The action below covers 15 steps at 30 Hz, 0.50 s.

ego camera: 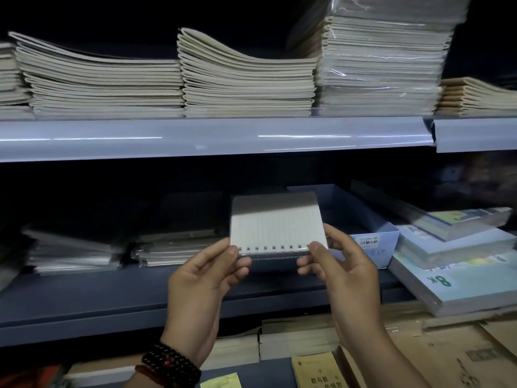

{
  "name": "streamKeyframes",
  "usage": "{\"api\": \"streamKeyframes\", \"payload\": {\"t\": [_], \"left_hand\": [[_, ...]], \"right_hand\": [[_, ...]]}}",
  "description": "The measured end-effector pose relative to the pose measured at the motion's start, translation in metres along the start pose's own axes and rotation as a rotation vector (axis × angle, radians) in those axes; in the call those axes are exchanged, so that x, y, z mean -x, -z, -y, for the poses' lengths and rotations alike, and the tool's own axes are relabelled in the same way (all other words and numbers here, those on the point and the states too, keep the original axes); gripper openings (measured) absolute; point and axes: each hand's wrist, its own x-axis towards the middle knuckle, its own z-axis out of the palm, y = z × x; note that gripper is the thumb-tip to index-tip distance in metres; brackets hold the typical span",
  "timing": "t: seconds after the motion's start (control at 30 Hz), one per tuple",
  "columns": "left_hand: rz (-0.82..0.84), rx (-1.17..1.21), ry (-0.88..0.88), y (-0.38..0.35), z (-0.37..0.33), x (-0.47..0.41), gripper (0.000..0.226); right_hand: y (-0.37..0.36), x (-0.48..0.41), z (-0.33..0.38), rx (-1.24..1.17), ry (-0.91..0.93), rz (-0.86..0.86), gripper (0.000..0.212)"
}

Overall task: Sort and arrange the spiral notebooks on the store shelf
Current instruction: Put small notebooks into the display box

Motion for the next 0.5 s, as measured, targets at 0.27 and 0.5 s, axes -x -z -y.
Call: {"api": "streamKeyframes", "payload": {"t": [0.27, 0.5], "left_hand": [[0.030, -0.163, -0.066, -0.058, 0.009, -0.016, 0.014], [0.038, -0.238, 0.084, -0.134, 0.019, -0.087, 0.009]], "right_hand": [[0.047, -0.044, 0.032, 0.277, 0.066, -0.160, 0.015], [0.090, -0.144, 0.049, 0.518, -0.156, -0.162, 0.023]]}}
